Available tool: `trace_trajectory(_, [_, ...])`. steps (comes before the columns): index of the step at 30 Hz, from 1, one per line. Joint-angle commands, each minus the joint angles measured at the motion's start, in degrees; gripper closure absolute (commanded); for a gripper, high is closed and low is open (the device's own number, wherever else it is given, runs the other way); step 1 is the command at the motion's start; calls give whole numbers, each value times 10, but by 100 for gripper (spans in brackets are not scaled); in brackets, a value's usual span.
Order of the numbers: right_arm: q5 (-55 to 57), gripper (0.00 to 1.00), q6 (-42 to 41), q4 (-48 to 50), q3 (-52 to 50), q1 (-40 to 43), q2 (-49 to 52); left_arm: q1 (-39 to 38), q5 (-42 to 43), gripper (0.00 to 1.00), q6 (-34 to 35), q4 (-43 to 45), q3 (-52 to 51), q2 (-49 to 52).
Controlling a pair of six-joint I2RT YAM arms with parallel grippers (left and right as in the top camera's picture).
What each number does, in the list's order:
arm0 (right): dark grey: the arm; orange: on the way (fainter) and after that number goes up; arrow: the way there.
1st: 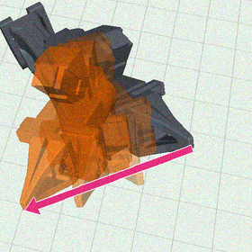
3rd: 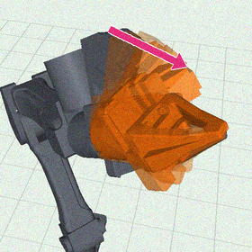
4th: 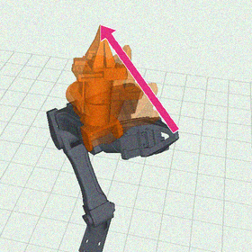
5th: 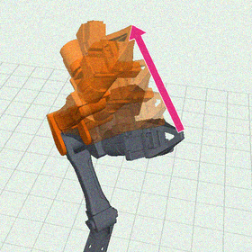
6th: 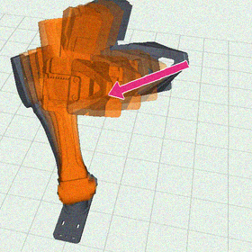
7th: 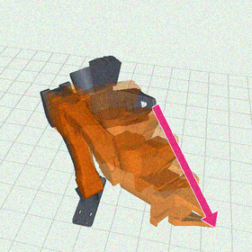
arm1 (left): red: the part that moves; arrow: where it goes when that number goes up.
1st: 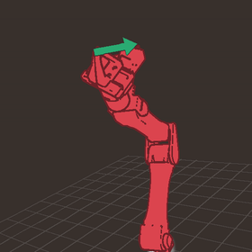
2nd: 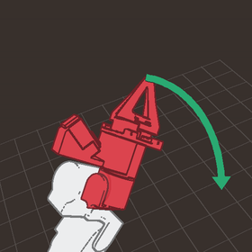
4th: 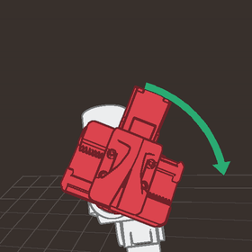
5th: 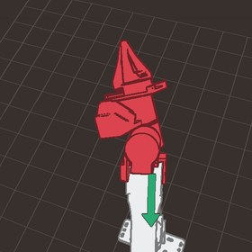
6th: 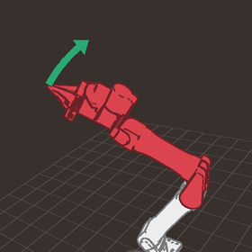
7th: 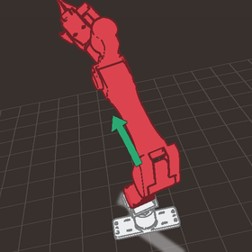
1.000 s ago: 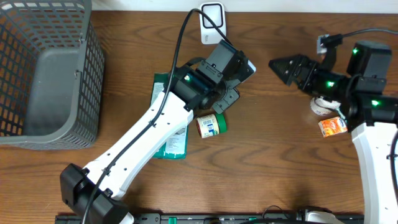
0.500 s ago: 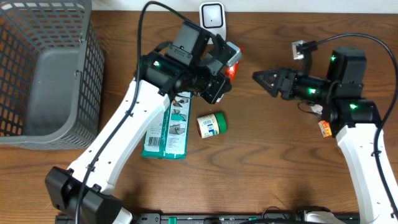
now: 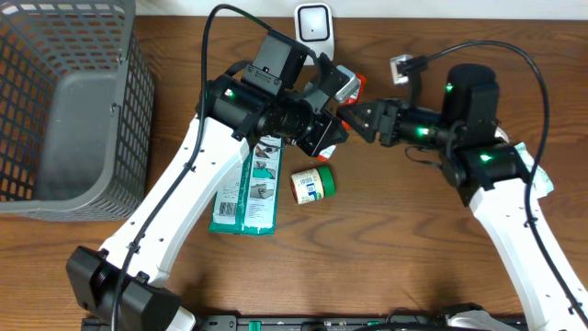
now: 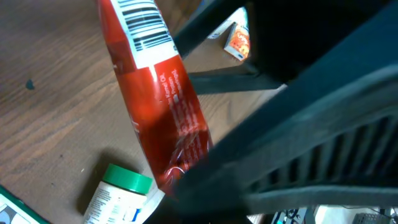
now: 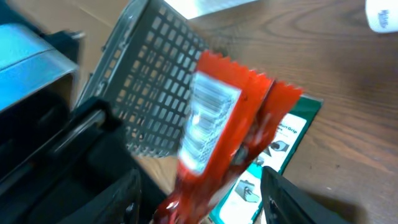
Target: Scan the item barcode
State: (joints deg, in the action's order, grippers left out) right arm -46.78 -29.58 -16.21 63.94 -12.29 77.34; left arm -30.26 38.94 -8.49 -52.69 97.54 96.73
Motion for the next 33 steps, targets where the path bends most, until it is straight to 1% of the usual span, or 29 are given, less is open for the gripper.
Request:
trace_trajectory(1, [31,45,-17,11,-3,-14,19,0,11,93,7,-8,18,-14])
trace_trajectory(2, [33,48,-18,13,-3,-16,23,0,11,93,7,-9,18,-14])
trace_trajectory(3, [34,53,-17,15,-3,-17,25,0,11,93,7,-9,18,-14])
trace_trajectory(7, [35,87,-17,33,-3,-17,33,0,10,93,6,-9,18,-14])
trace_trajectory(8, [35,91,-17,39,-3,-17,33,0,8,93,6,-9,18,-14])
trace_trajectory(9, [35,97,-17,43,-3,-17,32,0,5,93,6,-9,18,-14])
trace_trajectory(10, [34,99,-17,49,-3,-17,32,0,5,93,4,-9,18,-14])
trace_trajectory(11, [35,99,-18,51,-3,-17,32,0,5,92,4,-9,18,-14])
trace_trajectory(14, [35,99,-21,50,-3,-17,32,0,5,69,4,-9,18,-14])
trace_trajectory(19, [38,99,-21,49,-3,-16,32,0,-21,69,5,-10,18,-14])
trace_trajectory(23, [39,99,-24,49,-3,-16,32,0,-23,69,5,-11,15,-14])
trace_trajectory(33, [47,99,-142,53,-3,-16,32,0,-23,67,5,6,9,-7])
